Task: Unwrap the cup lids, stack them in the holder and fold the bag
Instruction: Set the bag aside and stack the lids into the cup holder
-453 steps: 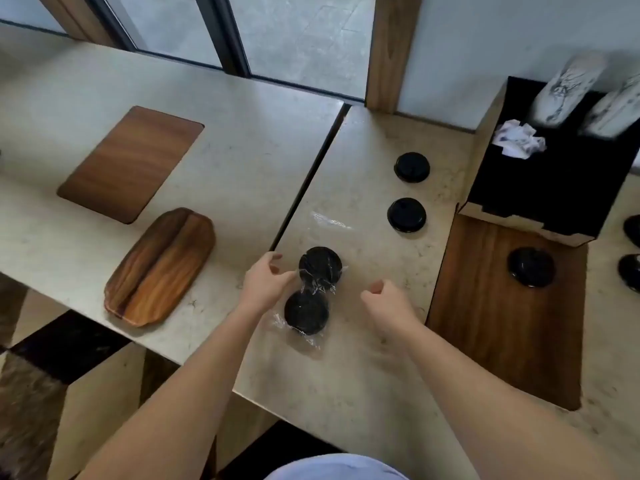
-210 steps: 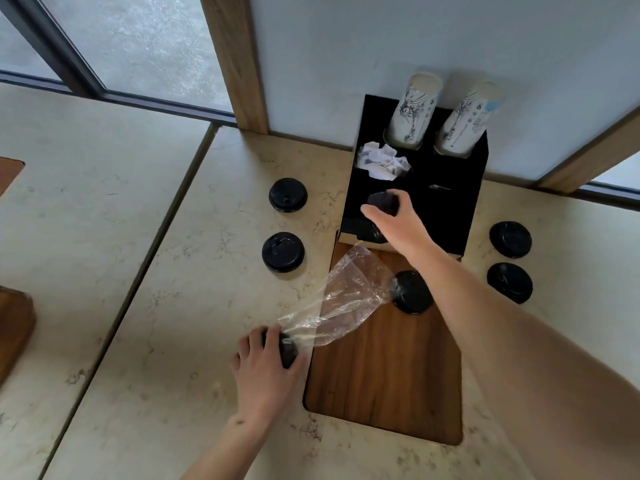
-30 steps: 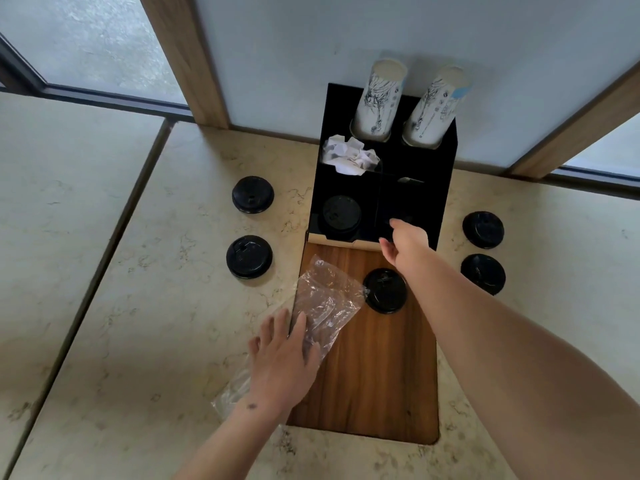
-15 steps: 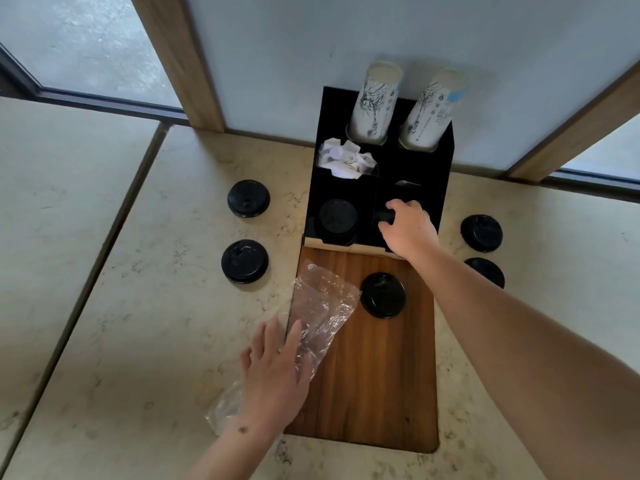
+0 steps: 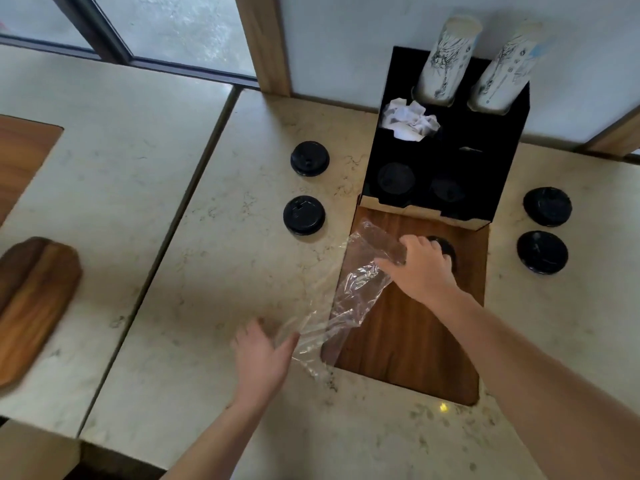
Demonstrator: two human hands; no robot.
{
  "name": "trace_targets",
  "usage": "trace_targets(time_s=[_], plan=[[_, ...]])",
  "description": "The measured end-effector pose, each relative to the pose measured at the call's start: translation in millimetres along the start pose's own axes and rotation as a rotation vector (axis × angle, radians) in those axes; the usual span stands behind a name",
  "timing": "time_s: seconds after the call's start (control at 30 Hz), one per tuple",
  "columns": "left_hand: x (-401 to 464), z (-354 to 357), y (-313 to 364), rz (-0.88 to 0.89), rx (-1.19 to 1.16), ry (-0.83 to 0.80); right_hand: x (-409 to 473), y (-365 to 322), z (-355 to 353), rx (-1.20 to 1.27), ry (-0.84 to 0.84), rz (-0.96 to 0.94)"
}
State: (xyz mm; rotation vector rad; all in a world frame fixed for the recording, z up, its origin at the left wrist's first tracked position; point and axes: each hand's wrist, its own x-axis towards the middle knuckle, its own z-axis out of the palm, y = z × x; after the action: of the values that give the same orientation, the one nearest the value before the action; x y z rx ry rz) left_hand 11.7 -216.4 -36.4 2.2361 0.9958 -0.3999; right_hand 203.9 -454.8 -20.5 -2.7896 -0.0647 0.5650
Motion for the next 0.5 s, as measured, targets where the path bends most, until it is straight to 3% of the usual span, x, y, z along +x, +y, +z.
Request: trace_targets(time_s=[0.07,0.17,0.37,0.5], plan=[[-5.6,-6.8,-14.1,-0.200,-0.276,-0.090,-13.5,-5.6,16.8,0.123,-0.090,0.101],[-13.9,-12.6,-26.2,-0.420,-0.648,-0.240,-25.3,-10.1,34.3,0.281,-0.093,0.069],[-14.5,-25.3,-41.9,-0.550,-1.043,-0.248,-39.1,-39.0,30.5,0.704,-0.269,0.220],[-18.4,-39.7,-62.3,-0.611,-1.504,-0.375,-52.1,-63.1,27.2,0.752,-0.472,0.112]])
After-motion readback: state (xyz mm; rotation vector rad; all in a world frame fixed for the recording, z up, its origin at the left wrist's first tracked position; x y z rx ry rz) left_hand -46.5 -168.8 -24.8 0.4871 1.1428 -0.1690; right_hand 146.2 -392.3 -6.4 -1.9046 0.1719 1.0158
